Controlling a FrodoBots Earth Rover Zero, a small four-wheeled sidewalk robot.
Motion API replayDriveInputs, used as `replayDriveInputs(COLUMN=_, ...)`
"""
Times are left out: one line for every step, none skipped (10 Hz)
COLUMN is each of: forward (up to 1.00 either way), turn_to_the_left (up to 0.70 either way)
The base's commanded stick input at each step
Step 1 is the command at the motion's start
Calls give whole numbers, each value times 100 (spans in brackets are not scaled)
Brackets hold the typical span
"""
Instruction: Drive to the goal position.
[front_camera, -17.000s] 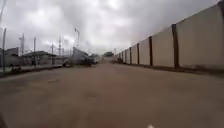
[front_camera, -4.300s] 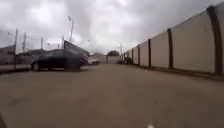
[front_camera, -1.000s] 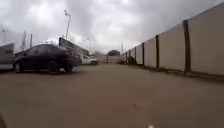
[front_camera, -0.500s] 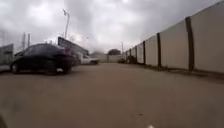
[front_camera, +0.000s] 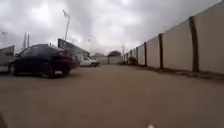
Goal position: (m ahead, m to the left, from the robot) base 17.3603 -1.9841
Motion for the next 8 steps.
replayDriveInputs(forward=50, turn_to_the_left=0)
replayDriveInputs(forward=50, turn_to_the_left=0)
replayDriveInputs(forward=50, turn_to_the_left=0)
replayDriveInputs(forward=50, turn_to_the_left=0)
replayDriveInputs(forward=50, turn_to_the_left=0)
replayDriveInputs(forward=50, turn_to_the_left=0)
replayDriveInputs(forward=50, turn_to_the_left=0)
replayDriveInputs(forward=50, turn_to_the_left=0)
